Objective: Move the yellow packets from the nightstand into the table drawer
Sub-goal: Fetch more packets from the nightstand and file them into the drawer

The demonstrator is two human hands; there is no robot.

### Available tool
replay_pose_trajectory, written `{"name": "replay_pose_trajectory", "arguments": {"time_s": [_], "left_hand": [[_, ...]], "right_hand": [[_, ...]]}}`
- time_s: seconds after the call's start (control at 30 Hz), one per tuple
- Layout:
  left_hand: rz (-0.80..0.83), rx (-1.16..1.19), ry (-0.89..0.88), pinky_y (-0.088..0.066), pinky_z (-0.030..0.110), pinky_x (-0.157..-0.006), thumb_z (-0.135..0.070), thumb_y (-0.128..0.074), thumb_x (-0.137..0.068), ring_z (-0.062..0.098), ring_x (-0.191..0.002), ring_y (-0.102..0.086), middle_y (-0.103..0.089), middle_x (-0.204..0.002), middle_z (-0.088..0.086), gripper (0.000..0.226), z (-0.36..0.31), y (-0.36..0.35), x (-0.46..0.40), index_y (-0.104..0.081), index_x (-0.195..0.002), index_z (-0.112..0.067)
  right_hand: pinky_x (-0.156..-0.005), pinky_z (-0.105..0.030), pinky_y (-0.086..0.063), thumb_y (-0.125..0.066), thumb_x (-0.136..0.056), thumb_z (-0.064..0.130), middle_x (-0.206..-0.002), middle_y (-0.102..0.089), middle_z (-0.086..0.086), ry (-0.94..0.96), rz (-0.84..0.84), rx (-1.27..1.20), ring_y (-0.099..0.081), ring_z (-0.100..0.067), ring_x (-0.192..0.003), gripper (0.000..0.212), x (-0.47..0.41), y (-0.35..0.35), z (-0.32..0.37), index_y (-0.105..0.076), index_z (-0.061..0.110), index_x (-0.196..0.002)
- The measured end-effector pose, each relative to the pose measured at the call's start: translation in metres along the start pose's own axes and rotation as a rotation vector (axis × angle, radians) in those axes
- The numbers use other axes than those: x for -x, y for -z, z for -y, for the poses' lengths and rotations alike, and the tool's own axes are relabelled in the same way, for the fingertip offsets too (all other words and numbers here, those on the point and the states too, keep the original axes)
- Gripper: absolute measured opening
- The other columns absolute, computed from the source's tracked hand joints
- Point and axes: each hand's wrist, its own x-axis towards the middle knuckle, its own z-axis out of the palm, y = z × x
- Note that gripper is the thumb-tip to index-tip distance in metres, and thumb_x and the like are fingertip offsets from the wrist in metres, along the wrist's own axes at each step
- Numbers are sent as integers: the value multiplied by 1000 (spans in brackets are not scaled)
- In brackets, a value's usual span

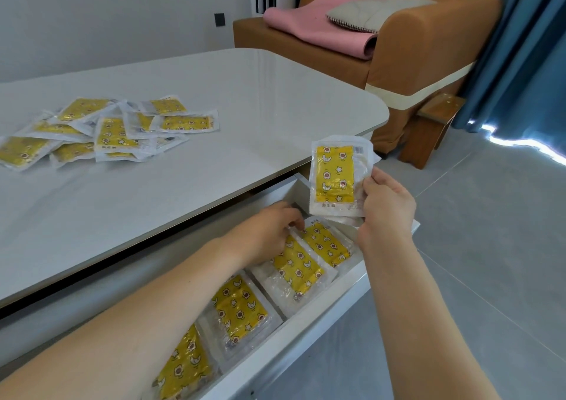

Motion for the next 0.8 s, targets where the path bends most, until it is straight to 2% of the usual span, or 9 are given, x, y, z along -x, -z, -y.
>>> {"name": "replay_pose_trajectory", "arguments": {"time_s": [0.07, 0.13, 0.23, 0.33, 0.37, 0.47, 0.6, 0.73, 0.8], "left_hand": [[-88, -1, 9, -45, 25, -93, -12, -46, -98, 10, -110, -53, -52, -120, -10, 30, -2, 4, 5, -62, -119, -27], [-203, 121, 134, -44, 24, -90, -11, -44, -99, 8, -106, -55, -56, -118, -12, 32, -4, 11, 13, -62, -121, -25], [-300, 713, 347, -53, 39, -95, -1, -49, -93, 19, -100, -66, -69, -108, 0, 30, -5, 25, 35, -64, -114, -15], [-268, 1045, 425, -56, 44, -92, -6, -51, -94, 28, -95, -69, -71, -105, 14, 27, -8, 34, 59, -61, -118, -13], [-257, 1068, 433, -57, 42, -89, -9, -52, -96, 28, -91, -69, -71, -105, 15, 25, -9, 34, 66, -60, -119, -13], [-236, 947, 439, -56, 41, -75, -16, -59, -95, 30, -83, -67, -73, -99, 12, 14, -6, 34, 78, -65, -108, -13], [-129, 937, 517, -49, 32, -68, -7, -61, -94, 20, -74, -63, -72, -84, 8, 9, 10, 36, 92, -69, -96, -11], [-99, 890, 558, -54, 30, -68, 3, -61, -91, 21, -78, -67, -72, -89, 11, 15, 29, 40, 110, -68, -100, -7], [-113, 844, 581, -56, 34, -72, 3, -63, -90, 22, -78, -68, -72, -86, 11, 13, 39, 37, 120, -68, -91, -9]], "right_hand": [[-77, -38, -61, -57, -95, 5, -94, -72, 3, 30, 45, 92, -72, -14, -83, 26, 1, 2, 3, -70, 22, -111], [-68, -30, -60, -57, -94, 5, -87, -70, 6, 74, 110, 221, -69, -11, -75, 25, 4, 3, 6, -70, 25, -103], [-74, -31, -56, -56, -93, 5, -83, -68, 5, 138, 238, 474, -64, -13, -77, 29, 17, 3, 2, -68, 30, -85], [-74, -33, -54, -54, -91, 2, -87, -68, 2, 134, 367, 649, -62, -16, -78, 28, 33, 1, -9, -71, 24, -92], [-76, -34, -54, -55, -90, 1, -89, -67, 1, 128, 407, 682, -63, -18, -80, 26, 39, 0, -12, -70, 23, -94], [-79, -40, -57, -56, -86, -5, -88, -68, -2, 131, 479, 727, -67, -24, -82, 32, 54, -8, -15, -65, 25, -79], [-78, -48, -60, -57, -83, -3, -88, -73, -10, 168, 507, 800, -71, -32, -84, 28, 64, -15, -23, -70, 22, -78], [-70, -37, -55, -59, -88, 3, -79, -70, -3, 213, 437, 799, -65, -23, -75, 24, 63, -13, -25, -69, 23, -80], [-66, -31, -50, -58, -92, 6, -80, -66, 2, 257, 391, 777, -61, -16, -74, 22, 61, -11, -22, -66, 25, -85]]}}
